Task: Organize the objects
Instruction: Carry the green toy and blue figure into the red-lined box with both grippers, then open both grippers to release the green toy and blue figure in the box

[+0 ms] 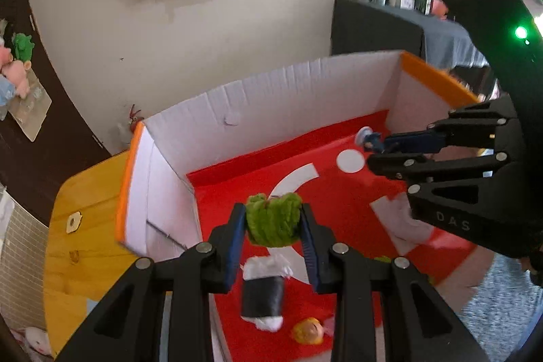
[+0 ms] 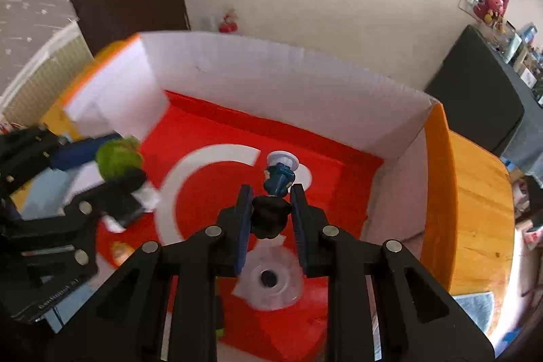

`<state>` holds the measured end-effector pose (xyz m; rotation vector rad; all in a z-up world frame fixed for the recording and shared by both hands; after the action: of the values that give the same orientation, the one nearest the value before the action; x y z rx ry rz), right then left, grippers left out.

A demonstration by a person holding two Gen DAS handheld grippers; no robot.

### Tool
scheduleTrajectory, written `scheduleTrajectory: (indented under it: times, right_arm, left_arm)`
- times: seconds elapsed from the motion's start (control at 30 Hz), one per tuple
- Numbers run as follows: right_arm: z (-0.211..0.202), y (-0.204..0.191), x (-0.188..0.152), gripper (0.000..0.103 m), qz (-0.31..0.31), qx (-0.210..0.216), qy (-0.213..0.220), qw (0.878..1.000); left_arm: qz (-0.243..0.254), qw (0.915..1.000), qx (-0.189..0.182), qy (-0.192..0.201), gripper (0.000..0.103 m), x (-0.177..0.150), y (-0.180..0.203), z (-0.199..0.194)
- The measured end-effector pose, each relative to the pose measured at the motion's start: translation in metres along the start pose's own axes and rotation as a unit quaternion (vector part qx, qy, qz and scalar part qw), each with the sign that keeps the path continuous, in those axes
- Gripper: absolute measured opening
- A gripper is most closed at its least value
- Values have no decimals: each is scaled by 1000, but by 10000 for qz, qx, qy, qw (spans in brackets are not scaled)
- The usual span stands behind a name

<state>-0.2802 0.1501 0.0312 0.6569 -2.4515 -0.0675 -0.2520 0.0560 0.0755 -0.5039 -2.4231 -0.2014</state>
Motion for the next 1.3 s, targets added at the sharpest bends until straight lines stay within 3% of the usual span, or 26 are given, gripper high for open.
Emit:
scheduleTrajectory:
  times: [0.37, 0.57, 1.3]
  right_arm:
    - [42, -5, 5, 21, -333, -555, -634, 9959]
    - [50, -4, 2, 21, -442, -809, -732, 9930]
    - [49, -1, 3, 22, -621, -839, -773, 9915]
  left_arm:
    - [-77, 9959, 454, -779, 33, -3, -25, 54]
    - [-114, 9932, 526, -1033, 33, -7, -33, 64]
    - [-65, 9911, 693, -1135, 35, -9, -37, 60]
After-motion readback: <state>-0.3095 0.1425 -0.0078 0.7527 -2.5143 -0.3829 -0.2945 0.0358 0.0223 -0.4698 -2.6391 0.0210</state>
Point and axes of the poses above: each gripper's, at about its wrist camera, not at the fingertips, and z roughly the way its jaws point, y to its right, x to its top, the point moved 2 cm from there along z, roughly the way its jaws point, and after that the axes turned 12 degrees about -x, right-handed, at the moved point
